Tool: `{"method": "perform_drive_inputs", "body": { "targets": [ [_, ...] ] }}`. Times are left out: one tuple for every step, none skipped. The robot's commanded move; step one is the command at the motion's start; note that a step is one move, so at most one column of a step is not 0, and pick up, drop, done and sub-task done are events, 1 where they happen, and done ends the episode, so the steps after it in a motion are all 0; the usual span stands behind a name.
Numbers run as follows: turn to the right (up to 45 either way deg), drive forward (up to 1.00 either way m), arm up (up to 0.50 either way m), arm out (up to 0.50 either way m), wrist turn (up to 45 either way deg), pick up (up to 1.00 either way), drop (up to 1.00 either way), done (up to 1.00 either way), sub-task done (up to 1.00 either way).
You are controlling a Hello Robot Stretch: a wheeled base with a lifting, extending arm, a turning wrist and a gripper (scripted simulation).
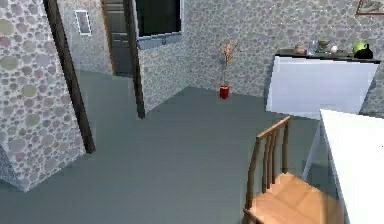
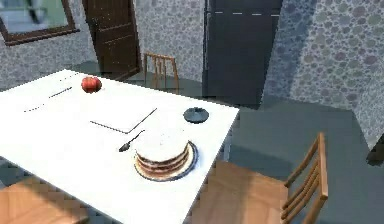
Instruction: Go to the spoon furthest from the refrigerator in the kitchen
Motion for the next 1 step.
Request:
{"method": "perform_drive_inputs", "body": {
  "targets": [
    [-18.0, 0.00, 0.00, 0.00, 0.0, 0.00, 0.00, 0.00, 0.00]
  ]
}}
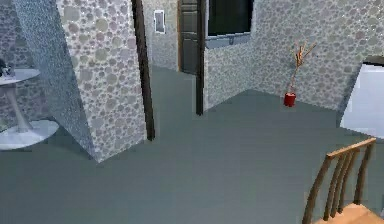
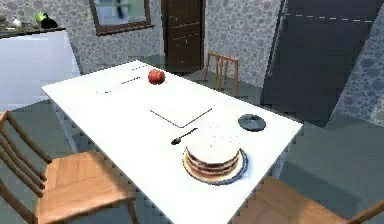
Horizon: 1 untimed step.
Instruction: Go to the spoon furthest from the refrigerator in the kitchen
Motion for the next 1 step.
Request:
{"method": "perform_drive_inputs", "body": {
  "targets": [
    [0.0, 0.85, 0.00, 0.00, 0.0, 0.00, 0.00, 0.00, 0.00]
  ]
}}
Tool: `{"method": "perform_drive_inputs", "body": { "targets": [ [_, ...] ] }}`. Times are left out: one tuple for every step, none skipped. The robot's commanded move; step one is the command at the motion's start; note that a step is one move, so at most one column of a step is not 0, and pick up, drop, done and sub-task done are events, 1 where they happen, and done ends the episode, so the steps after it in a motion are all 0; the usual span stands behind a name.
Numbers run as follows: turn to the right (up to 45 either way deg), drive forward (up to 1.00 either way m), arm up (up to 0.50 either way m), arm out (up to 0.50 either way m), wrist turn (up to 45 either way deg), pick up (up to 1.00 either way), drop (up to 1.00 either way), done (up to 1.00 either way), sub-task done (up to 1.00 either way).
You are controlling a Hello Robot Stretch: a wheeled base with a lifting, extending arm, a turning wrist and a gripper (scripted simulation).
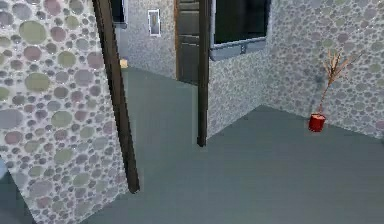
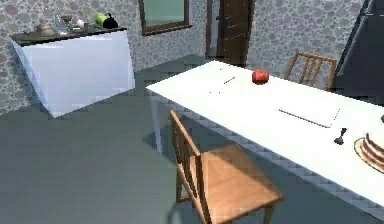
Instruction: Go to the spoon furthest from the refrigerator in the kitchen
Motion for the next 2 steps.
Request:
{"method": "perform_drive_inputs", "body": {
  "targets": [
    [39.0, 0.00, 0.00, 0.00, 0.0, 0.00, 0.00, 0.00, 0.00],
    [0.0, 0.95, 0.00, 0.00, 0.0, 0.00, 0.00, 0.00, 0.00]
  ]
}}
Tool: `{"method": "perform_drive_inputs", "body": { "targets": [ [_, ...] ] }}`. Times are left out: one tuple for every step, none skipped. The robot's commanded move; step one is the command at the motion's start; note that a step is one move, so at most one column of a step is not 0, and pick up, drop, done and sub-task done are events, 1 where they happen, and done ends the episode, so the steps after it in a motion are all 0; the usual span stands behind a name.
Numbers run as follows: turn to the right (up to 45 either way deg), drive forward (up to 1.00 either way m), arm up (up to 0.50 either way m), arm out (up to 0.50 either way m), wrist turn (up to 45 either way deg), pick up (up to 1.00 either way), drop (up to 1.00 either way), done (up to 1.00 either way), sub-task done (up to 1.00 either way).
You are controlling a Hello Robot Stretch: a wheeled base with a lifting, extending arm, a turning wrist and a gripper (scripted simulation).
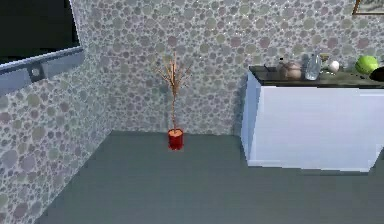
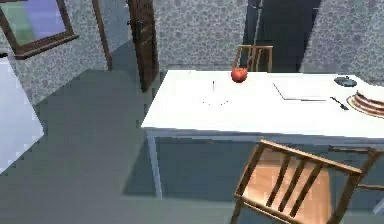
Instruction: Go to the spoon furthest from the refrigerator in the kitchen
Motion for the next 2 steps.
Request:
{"method": "perform_drive_inputs", "body": {
  "targets": [
    [42.0, 0.00, 0.00, 0.00, 0.0, 0.00, 0.00, 0.00, 0.00],
    [0.0, 1.00, 0.00, 0.00, 0.0, 0.00, 0.00, 0.00, 0.00]
  ]
}}
